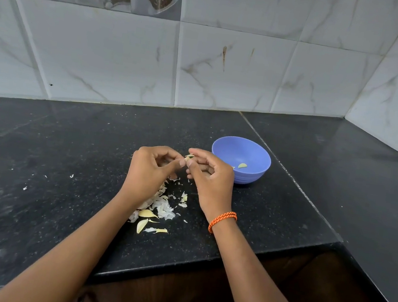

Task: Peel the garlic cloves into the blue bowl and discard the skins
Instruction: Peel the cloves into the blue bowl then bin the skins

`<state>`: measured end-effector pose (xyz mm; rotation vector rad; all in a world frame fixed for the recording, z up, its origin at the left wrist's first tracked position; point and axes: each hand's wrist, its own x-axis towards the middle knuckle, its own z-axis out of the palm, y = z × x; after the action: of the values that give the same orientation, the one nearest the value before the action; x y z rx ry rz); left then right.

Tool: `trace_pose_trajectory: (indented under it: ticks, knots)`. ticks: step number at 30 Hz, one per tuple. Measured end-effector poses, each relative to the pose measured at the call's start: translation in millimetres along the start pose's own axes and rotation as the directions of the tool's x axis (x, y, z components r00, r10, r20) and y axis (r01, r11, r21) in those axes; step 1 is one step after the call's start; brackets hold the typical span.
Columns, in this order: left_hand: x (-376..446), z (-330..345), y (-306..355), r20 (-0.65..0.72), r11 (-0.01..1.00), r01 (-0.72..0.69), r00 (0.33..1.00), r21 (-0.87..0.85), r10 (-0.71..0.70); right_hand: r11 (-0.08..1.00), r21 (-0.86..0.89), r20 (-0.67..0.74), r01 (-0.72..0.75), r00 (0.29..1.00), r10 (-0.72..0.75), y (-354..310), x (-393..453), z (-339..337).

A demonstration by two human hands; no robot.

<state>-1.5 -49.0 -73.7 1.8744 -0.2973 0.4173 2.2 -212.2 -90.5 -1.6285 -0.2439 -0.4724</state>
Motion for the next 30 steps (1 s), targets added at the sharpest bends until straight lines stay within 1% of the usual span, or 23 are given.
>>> trace_pose_trajectory:
  ticks: [3, 7, 12, 16, 18, 21, 26, 30]
  knots:
    - [1, 1, -2, 0.039, 0.992, 0.078, 0.996, -0.101, -0.074, 0.999, 0.050, 0.015, -0.020, 1.000, 0.020, -1, 0, 0]
    - [3, -1, -8, 0.085, 0.976, 0.138, 0.988, -0.168, -0.126, 0.996, 0.078, 0.032, -0.033, 0.999, 0.030, 0, 2, -2]
    - [3, -3, -12, 0.097, 0.968, 0.165, 0.984, -0.190, -0.149, 0.990, 0.132, 0.049, -0.057, 0.997, 0.051, -2, 1, -1]
    - [4, -2, -13, 0.107, 0.964, 0.183, 0.980, -0.194, -0.165, 0.988, 0.142, 0.041, -0.057, 0.998, 0.051, -5, 1, -2]
    - [4, -1, -13, 0.101, 0.965, 0.173, 0.983, -0.196, -0.156, 0.991, 0.127, 0.025, -0.049, 0.999, 0.046, -6, 0, -1]
    - [3, -1, -8, 0.050, 0.976, 0.112, 0.993, -0.185, -0.105, 0.997, 0.075, -0.005, -0.020, 1.000, 0.021, -7, -1, 0]
    - [1, 2, -4, -0.014, 0.990, 0.069, 0.997, -0.125, -0.072, 0.999, 0.050, -0.017, 0.003, 1.000, -0.002, -7, -1, 2]
    - [0, 1, -3, 0.010, 0.992, 0.055, 0.998, -0.112, -0.055, 1.000, 0.031, -0.023, 0.003, 1.000, -0.002, -7, -1, 1]
